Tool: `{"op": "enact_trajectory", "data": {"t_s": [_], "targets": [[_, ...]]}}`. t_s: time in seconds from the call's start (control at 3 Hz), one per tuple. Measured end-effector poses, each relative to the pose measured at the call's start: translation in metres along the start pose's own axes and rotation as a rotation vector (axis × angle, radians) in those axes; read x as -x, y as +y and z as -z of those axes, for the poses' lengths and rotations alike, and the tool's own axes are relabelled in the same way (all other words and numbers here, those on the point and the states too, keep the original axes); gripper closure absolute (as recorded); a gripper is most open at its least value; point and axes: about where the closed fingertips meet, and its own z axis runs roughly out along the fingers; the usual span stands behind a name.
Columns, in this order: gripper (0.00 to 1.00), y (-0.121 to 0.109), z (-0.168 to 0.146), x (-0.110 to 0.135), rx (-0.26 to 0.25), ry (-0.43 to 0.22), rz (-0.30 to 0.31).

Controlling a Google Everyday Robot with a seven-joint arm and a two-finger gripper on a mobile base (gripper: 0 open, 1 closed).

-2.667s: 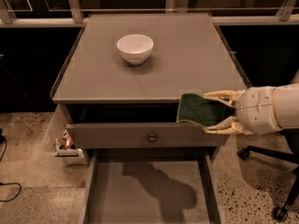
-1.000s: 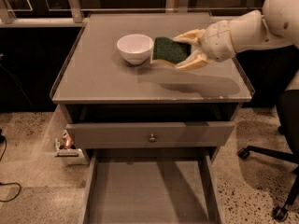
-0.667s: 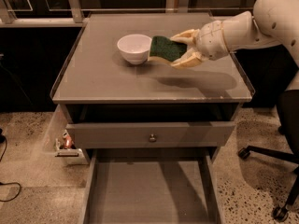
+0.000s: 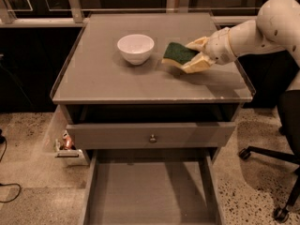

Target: Pick sponge from middle drawer and place on counter

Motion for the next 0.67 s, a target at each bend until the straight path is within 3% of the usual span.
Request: {"op": "enact_trajectory", "data": {"t_s": [0.33,0.67], "targets": [[1.00,-0.0045,0.0025,-0.0285,0.006,0.076,-0.076],[0.81,-0.0046,0.0031,-0.0306,0.005,0.080,-0.083]]}}
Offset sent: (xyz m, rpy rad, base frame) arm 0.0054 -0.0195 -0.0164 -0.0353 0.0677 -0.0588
